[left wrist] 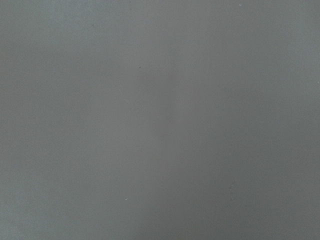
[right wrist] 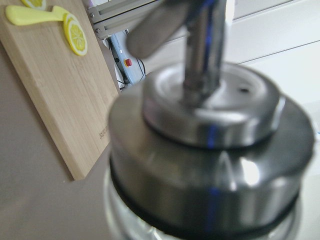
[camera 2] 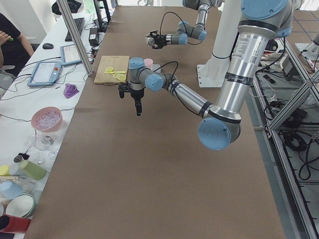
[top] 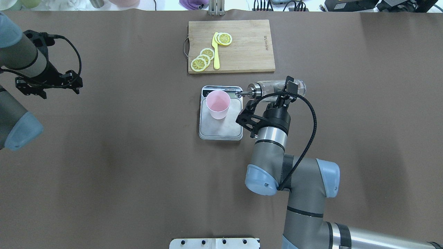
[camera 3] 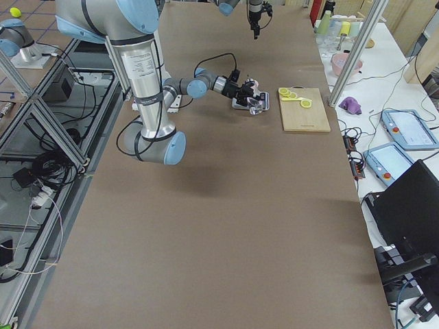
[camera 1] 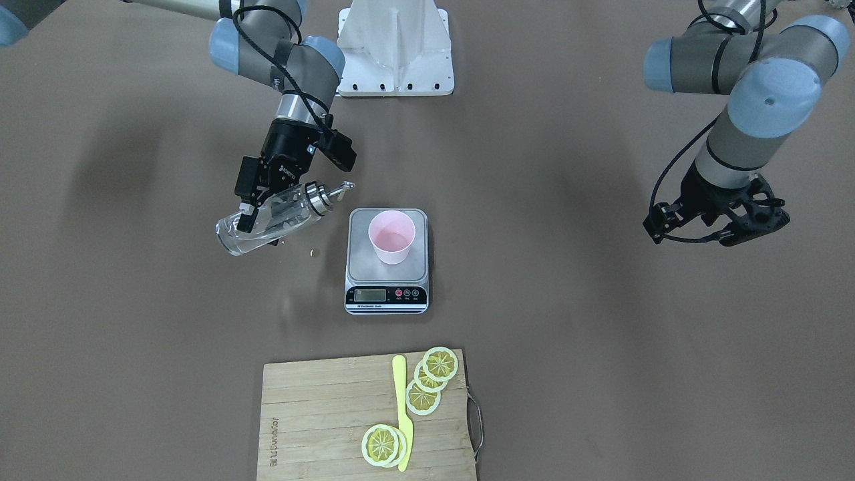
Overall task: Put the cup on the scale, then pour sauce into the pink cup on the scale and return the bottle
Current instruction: 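Tilt the bottle spout over the pink cup with the right gripper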
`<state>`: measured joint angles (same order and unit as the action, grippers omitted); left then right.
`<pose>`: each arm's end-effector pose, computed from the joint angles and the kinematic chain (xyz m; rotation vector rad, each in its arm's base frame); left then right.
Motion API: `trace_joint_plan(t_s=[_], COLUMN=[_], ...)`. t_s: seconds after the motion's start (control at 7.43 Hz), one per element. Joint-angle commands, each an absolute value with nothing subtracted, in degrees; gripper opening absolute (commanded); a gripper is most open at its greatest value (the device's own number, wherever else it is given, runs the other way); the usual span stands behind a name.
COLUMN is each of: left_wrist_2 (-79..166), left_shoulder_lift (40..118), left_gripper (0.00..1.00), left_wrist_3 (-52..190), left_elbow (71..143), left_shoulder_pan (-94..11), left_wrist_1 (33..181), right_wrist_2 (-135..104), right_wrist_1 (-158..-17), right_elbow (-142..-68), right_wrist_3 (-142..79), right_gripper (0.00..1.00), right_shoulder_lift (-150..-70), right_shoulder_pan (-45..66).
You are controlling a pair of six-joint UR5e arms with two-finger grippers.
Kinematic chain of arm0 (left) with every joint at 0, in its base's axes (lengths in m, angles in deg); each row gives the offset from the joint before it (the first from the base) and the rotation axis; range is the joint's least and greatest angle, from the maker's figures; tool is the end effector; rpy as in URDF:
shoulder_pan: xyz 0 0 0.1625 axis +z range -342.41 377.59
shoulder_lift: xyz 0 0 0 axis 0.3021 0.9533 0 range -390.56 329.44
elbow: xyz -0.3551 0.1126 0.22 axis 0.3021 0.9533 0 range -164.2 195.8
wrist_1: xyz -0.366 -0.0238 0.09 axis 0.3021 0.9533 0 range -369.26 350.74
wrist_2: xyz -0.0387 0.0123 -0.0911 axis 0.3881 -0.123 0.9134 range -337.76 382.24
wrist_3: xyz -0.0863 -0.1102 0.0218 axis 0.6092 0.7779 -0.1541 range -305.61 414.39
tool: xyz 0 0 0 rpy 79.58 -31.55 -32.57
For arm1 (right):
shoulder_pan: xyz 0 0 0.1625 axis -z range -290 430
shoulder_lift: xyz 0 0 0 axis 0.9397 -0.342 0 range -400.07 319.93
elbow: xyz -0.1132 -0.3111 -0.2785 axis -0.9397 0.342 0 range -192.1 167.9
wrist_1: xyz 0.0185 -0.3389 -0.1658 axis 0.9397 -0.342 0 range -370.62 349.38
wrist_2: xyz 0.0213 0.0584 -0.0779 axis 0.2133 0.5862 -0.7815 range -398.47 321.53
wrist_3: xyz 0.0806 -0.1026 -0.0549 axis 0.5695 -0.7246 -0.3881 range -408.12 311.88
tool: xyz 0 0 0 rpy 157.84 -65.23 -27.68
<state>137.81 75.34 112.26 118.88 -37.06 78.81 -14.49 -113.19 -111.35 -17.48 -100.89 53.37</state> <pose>0.2738 -0.5103 0.4758 0.0007 0.6399 -0.2740 -0.5021 -0.4242 0.3288 1.1431 0.3831 -0.3942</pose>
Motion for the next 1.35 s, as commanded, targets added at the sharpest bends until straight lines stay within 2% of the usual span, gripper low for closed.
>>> trace_joint_plan(t_s=[0.0,0.54,1.21], left_wrist_2=[137.7,137.8,137.8], left_shoulder_lift=[75.1,75.1,74.8], left_gripper=[0.99,0.99,0.99], left_wrist_3=[112.3,112.3,112.2], left_elbow=[118.5,111.9,112.0], left_shoulder_pan=[-37.1,-37.0,-37.1], left_wrist_1=[80.0,88.1,88.1], right_wrist_2=[-16.2,-16.8,-18.7], right_wrist_1=[-118.5,-118.5,-118.5], right_elbow=[-110.1,-104.3,-101.8], right_wrist_3=[-17.0,-17.0,-17.0], right_gripper=[0.00,0.00,0.00], right_shoulder_lift=[-98.3,-97.6,-96.2], right_shoulder_pan=[52.9,51.2,50.9])
